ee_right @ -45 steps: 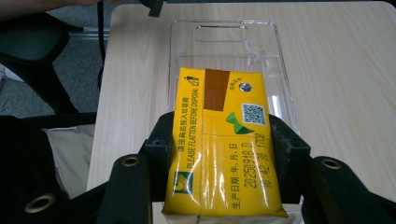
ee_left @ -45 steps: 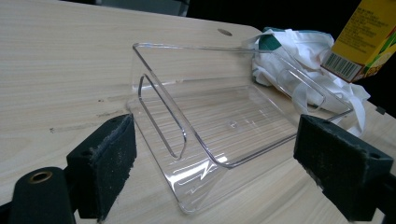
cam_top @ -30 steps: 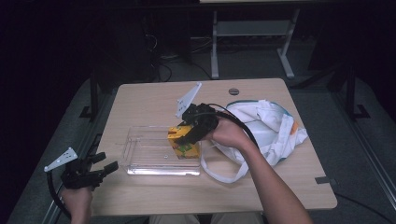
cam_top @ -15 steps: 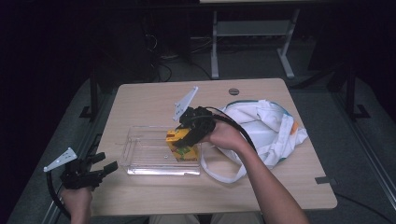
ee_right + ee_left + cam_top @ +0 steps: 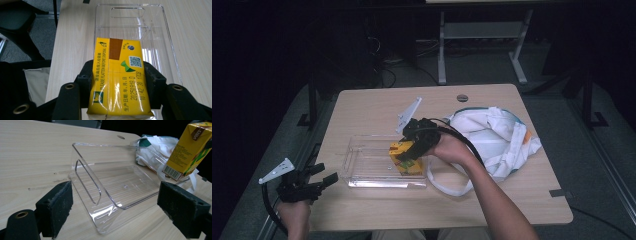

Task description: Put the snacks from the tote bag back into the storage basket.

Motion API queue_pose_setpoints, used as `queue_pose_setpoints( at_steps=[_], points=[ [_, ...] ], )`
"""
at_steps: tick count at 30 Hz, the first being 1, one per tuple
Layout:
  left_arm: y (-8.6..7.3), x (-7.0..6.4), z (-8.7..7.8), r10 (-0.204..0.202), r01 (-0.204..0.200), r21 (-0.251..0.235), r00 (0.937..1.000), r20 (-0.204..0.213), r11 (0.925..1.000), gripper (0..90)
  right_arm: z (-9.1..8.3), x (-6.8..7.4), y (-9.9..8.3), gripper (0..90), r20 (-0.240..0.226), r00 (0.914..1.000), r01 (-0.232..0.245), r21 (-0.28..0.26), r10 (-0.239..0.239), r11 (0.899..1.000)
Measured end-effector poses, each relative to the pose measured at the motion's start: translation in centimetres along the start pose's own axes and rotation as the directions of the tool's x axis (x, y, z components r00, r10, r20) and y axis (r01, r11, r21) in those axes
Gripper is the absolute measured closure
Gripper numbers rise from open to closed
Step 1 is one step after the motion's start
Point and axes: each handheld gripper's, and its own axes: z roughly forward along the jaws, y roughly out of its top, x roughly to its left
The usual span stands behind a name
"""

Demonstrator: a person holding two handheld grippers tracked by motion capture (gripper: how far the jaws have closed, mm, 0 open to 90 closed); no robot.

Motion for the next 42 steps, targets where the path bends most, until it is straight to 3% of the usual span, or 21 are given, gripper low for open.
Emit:
queue_pose_setpoints(
  at_steps=[42],
  points=[
    [0.0,0.0,0.1,-0.007,0.007,-0.002,1.0000,0.003,1.0000,12.7,3.5,-0.2,-2.3,51.2,-0.008,0.9994,-0.032,0.050,0.032,0.998]
  ],
)
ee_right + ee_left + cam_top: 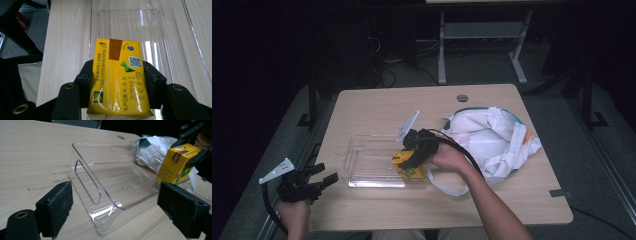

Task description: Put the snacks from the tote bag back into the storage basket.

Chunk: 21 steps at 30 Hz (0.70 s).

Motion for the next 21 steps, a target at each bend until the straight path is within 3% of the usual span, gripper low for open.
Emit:
queue_pose_setpoints(
  at_steps=[21],
  points=[
    [0.0,0.0,0.0,0.005,-0.005,0.000,1.0000,0.002,1.0000,12.7,1.3,-0.1,-0.8,50.8,-0.006,0.9999,-0.015,0.013,0.015,1.000]
  ],
)
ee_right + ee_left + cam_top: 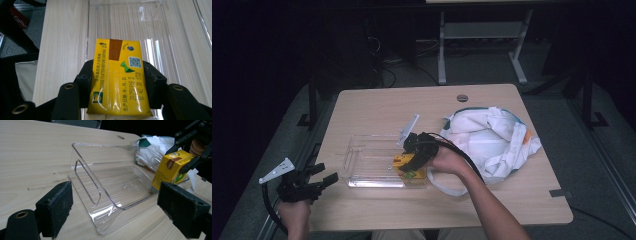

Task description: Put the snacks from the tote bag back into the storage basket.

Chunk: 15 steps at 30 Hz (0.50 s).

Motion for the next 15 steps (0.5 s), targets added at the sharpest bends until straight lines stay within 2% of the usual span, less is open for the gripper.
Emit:
queue_pose_setpoints(
  at_steps=[15],
  points=[
    [0.02,-0.02,0.01,0.002,-0.002,0.003,1.0000,-0.001,1.0000,12.7,0.03,0.07,-0.54,50.2,-0.008,1.0000,0.000,-0.002,0.000,1.000]
  ],
)
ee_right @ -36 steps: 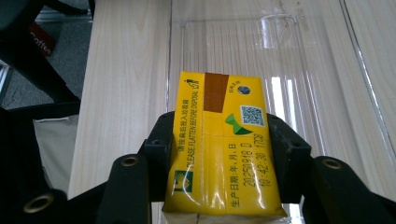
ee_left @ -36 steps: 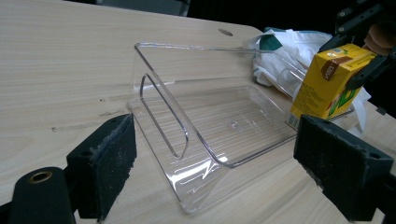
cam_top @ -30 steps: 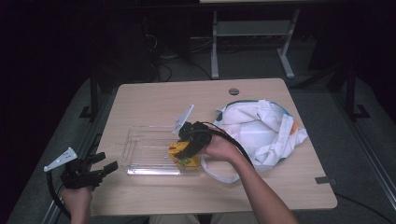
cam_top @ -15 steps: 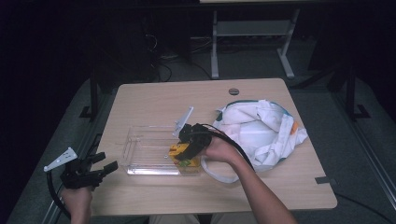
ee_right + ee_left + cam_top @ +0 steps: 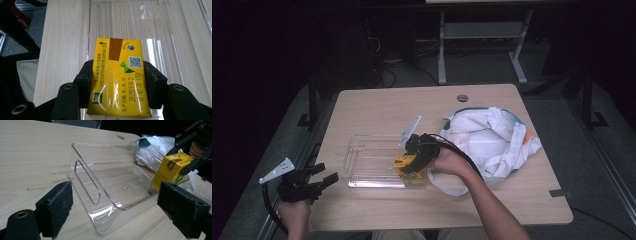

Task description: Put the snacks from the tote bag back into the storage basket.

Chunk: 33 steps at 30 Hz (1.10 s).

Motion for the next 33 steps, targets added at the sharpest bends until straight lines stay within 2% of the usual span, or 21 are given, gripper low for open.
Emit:
queue_pose_setpoints(
  at_steps=[33],
  points=[
    [0.01,-0.01,0.07,0.000,0.000,0.004,1.0000,0.000,1.0000,12.6,-0.41,0.00,-0.86,48.4,-0.034,0.9993,-0.013,0.012,0.013,1.000]
  ],
)
